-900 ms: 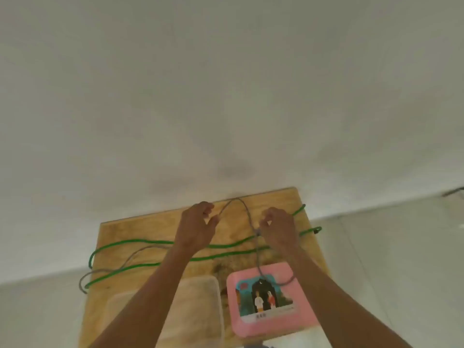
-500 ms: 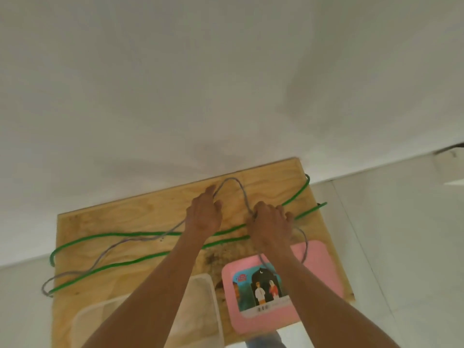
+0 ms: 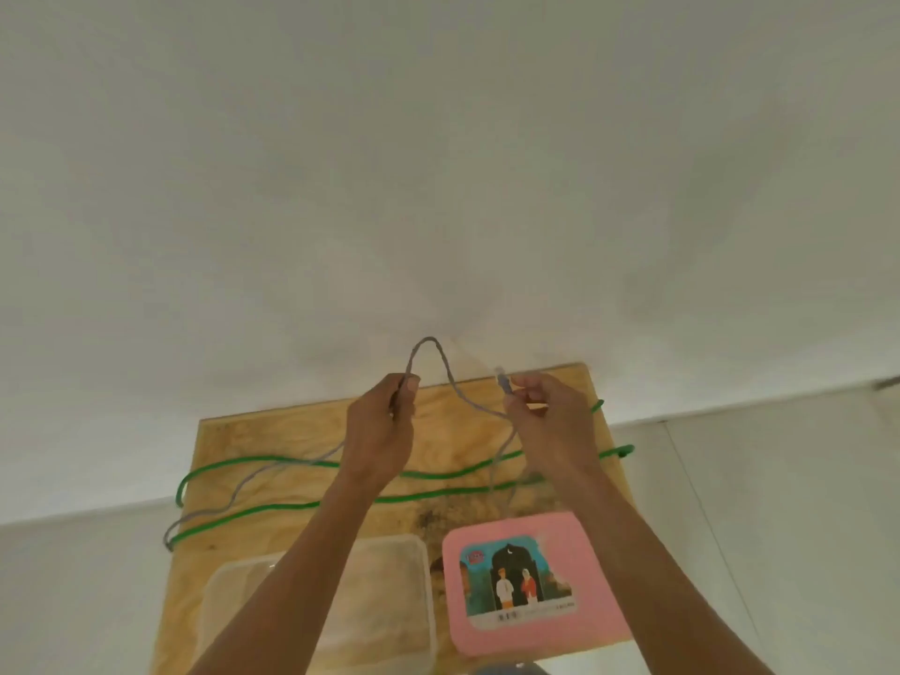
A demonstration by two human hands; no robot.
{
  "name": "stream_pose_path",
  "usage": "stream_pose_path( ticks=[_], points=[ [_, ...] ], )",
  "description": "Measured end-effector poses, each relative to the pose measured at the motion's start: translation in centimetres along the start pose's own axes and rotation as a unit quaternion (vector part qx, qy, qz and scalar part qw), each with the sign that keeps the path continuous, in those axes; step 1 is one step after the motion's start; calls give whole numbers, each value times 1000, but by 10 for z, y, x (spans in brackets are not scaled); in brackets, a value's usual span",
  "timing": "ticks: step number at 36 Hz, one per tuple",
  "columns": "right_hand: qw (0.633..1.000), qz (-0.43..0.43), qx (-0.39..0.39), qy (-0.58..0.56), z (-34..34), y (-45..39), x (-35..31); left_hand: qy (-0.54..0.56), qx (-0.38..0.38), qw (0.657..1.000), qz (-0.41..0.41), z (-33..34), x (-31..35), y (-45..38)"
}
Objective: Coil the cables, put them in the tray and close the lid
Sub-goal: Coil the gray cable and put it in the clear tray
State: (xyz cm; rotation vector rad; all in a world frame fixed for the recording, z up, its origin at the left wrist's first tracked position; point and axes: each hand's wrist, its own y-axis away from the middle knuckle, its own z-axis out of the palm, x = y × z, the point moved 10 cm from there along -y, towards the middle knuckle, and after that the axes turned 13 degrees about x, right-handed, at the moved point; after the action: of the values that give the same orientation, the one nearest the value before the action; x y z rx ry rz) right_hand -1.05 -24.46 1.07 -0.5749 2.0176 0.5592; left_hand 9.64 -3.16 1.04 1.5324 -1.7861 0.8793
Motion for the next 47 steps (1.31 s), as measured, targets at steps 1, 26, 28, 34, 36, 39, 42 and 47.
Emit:
stream_pose_path(
  ticks=[1, 26, 28, 34, 36, 39, 42, 47],
  points=[
    [999, -10, -8, -31, -4, 1, -17, 10, 21, 1000, -2, -13, 8, -1],
    [910, -225, -298, -182, 79, 149, -278, 111, 213, 957, 162, -259, 228, -23],
    [899, -217, -321, -202, 90, 166, -289, 183, 211, 953, 115, -274, 216, -28],
    [887, -189, -333, -260, 104, 191, -308, 400, 183, 898, -13, -313, 184, -40],
    [889, -195, -316, -266, 102, 191, -316, 430, 170, 887, -11, -322, 183, -46],
    [901, -214, -267, -266, 91, 186, -332, 434, 158, 887, 9, -330, 183, -52],
    [910, -248, -203, -261, 71, 178, -349, 458, 133, 879, 9, -331, 184, -56],
    [891, -276, -149, -330, 25, 166, -392, 382, 98, 918, 37, -337, 189, -63]
  ],
)
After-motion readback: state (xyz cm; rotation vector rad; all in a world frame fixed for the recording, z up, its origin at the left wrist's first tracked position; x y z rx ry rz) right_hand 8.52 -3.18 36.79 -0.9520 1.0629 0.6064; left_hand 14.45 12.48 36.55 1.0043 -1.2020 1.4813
